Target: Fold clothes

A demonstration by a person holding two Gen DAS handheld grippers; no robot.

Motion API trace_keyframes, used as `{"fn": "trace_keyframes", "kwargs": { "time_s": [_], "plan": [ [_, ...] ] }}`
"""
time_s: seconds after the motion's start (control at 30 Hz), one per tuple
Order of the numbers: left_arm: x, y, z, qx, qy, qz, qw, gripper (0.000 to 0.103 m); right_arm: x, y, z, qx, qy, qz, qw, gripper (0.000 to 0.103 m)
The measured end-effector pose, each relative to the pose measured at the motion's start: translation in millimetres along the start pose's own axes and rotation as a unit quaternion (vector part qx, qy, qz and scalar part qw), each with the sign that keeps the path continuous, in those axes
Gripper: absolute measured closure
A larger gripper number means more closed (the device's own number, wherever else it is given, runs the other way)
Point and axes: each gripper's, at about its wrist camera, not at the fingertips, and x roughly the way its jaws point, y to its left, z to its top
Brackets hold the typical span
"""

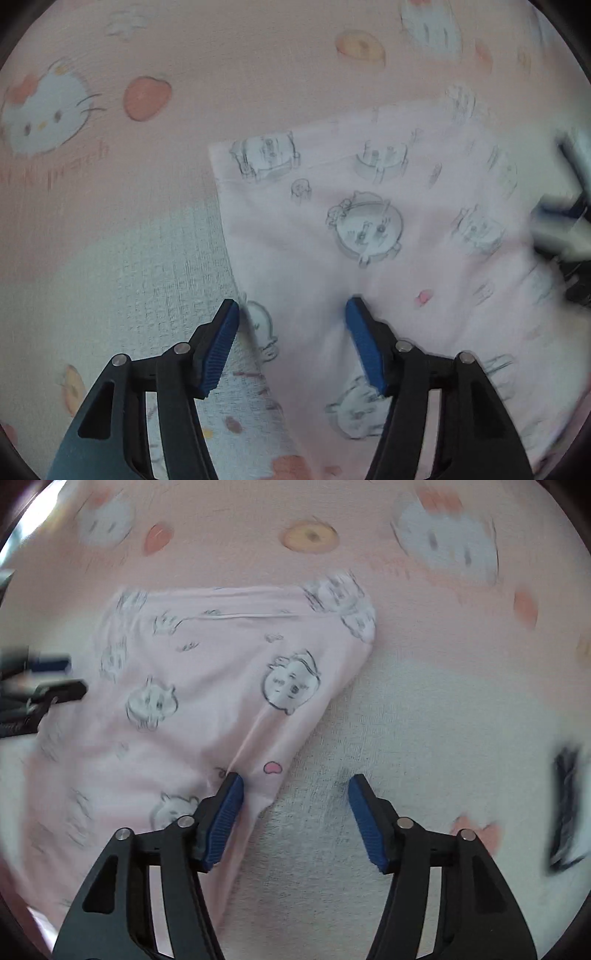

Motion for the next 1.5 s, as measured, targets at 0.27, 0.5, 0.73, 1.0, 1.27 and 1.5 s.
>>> {"fn": "trace_keyframes", "kwargs": {
  "time_s": [0.27, 0.5, 0.73, 1.0, 1.27, 1.5],
  "plan": [
    [-15, 40, -30, -0.016, -0.012, 0.031, 0.9993, 0.041, -3, -49, 14, 0.074, 0.004, -0.065, 0.995, 0.045],
    [0, 18, -50, 0.007, 0.004, 0.02, 0.9998, 0.039, -1, 20, 5, -0.037, 0.008, -0.034, 0.999, 0.045],
    [-34, 28, -69, -0.042, -0.025, -0.03, 0.9984, 0.039, -21, -7, 13, 0.042, 0.002, -0.049, 0.998, 0.045],
    [-16, 34, -92, -0.066, 0.06, 0.063, 0.9941, 0.039, -26, 28, -5, -0.009, 0.04, -0.078, 0.996, 0.045],
    [-25, -17, -136, -0.11, 0.067, -0.071, 0.9892, 0.04, -92, 66, -71, 0.054, 0.011, 0.106, 0.993, 0.041],
    [-29, -5, -186, -0.161, 0.074, -0.024, 0.9839, 0.039, -91, 51, -108, 0.046, 0.075, 0.018, 0.996, 0.038]
  ]
}}
